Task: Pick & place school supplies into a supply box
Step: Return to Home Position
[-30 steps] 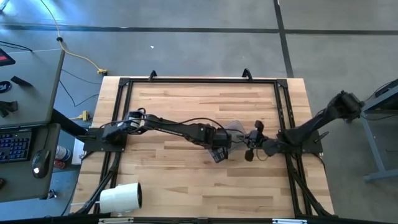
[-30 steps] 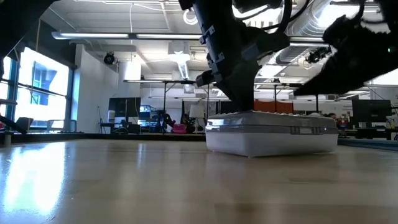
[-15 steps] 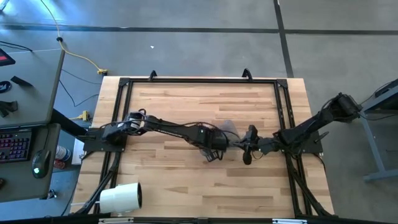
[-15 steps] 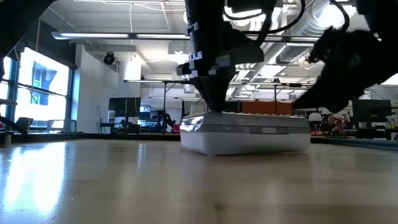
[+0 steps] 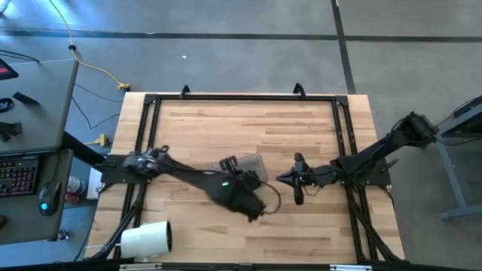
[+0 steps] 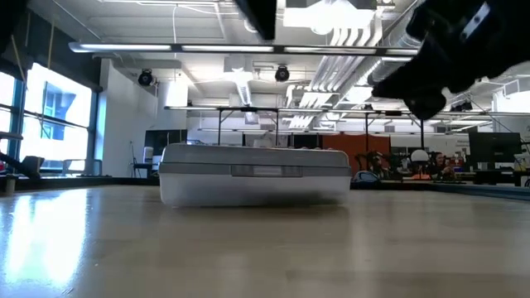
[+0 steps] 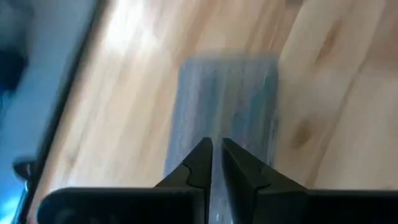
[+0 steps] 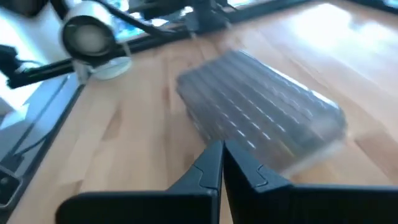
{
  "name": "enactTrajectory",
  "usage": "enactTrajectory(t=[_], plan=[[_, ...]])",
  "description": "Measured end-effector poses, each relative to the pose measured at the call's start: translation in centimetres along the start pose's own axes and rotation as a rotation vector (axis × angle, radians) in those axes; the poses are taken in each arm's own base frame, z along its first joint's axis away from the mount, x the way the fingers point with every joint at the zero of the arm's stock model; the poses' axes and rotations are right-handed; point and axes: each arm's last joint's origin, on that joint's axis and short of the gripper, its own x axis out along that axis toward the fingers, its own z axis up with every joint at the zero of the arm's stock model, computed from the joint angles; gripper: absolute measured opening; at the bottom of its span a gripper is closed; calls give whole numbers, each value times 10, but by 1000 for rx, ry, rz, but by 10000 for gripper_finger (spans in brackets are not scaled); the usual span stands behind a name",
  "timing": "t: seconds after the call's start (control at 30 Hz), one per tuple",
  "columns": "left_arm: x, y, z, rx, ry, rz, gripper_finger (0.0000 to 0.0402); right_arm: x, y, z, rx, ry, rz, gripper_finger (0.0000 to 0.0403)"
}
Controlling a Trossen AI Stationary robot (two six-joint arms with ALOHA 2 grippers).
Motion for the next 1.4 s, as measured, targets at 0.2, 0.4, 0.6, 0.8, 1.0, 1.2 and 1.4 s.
enactTrajectory(t=[0.2,0.4,0.6,0.8,1.0,1.2,1.4], plan=[[-65,48,-7,-18,-178,-31,43,-6,25,26,-230,32,26,0],[-118,116,-41,-56,-272,-106,23,-38,39,67,-321,114,-59,0],[-126,192,-112,-140,-255,-184,63,-80,38,101,-303,104,-38,0],[-83,241,-200,-544,-283,-229,94,-101,35,122,-217,-70,3,0],[-20,210,-248,-487,-549,-757,84,-104,34,126,-294,-109,-18,0],[29,187,-277,-361,-950,-793,74,-105,37,132,-287,-166,-3,0],[54,185,-298,-411,-1003,-741,74,-107,41,143,-296,-271,21,0]])
